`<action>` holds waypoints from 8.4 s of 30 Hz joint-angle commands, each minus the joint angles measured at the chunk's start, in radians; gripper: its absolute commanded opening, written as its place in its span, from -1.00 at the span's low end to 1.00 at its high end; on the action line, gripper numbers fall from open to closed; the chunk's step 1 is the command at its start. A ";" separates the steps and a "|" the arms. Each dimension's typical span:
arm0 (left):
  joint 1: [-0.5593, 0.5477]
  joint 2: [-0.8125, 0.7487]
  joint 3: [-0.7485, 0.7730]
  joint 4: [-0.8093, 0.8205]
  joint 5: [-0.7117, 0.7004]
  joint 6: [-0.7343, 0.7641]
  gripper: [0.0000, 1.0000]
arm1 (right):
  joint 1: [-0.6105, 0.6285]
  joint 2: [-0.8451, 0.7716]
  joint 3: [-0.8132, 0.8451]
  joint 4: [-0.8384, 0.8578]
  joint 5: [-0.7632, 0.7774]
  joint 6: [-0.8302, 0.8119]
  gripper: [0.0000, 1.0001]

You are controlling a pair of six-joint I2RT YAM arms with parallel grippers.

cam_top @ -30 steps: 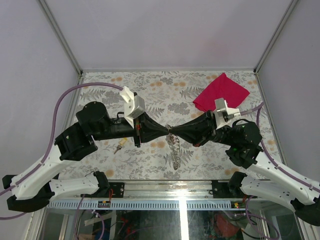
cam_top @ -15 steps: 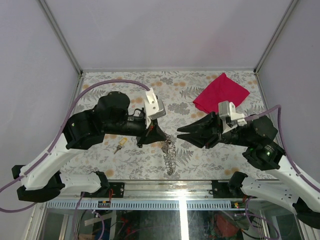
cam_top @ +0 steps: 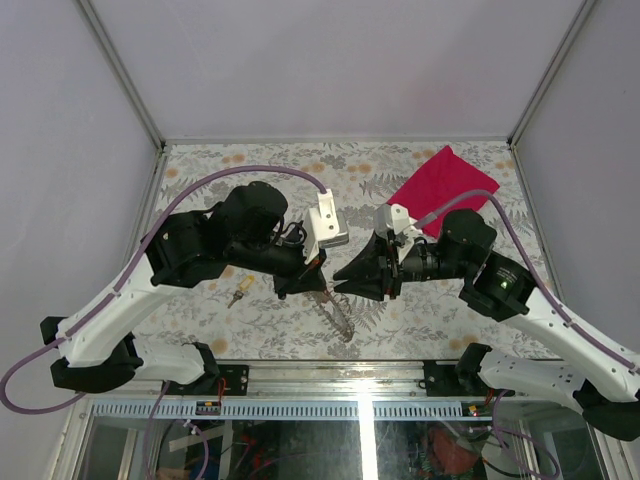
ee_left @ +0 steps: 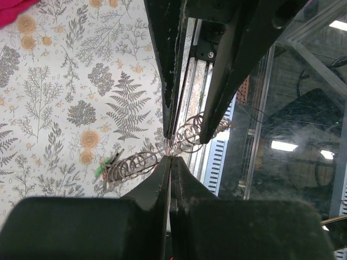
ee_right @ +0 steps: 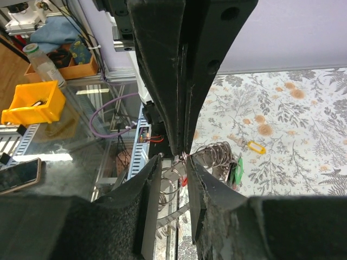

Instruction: Put the keys on the keyring

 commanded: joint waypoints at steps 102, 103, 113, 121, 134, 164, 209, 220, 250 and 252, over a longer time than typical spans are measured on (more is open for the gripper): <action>-0.040 -0.332 -0.327 0.624 -0.147 -0.118 -0.87 | 0.002 -0.036 -0.309 1.017 0.132 0.516 -1.00; -0.039 -0.336 -0.329 0.626 -0.144 -0.118 -0.87 | 0.002 -0.041 -0.312 1.014 0.138 0.511 -1.00; -0.039 -0.392 -0.388 0.707 -0.144 -0.153 -0.49 | 0.002 -0.073 -0.358 1.082 0.182 0.499 -1.00; -0.040 -0.380 -0.429 0.780 -0.103 -0.179 -0.42 | 0.002 -0.069 -0.359 1.098 0.176 0.500 -1.00; -0.039 -0.358 -0.421 0.786 -0.083 -0.179 -0.67 | 0.001 -0.071 -0.356 1.079 0.173 0.489 -1.00; -0.040 -0.217 -0.227 0.440 -0.118 -0.132 -1.00 | 0.002 -0.239 -0.281 0.534 0.264 0.164 -0.38; 0.113 0.273 -0.284 0.221 -0.287 -0.100 -1.00 | 0.002 -0.446 -0.319 0.023 0.641 0.010 -0.18; 0.115 0.257 -0.393 0.399 -0.267 -0.132 -1.00 | 0.002 -0.440 -0.398 -0.051 0.697 0.074 -0.14; 0.115 0.504 -0.461 0.756 -0.226 -0.261 -1.00 | 0.002 -0.455 -0.505 -0.145 0.970 0.313 -0.03; 0.115 0.498 -0.481 0.768 -0.216 -0.265 -1.00 | 0.002 -0.458 -0.511 -0.153 0.981 0.320 -0.02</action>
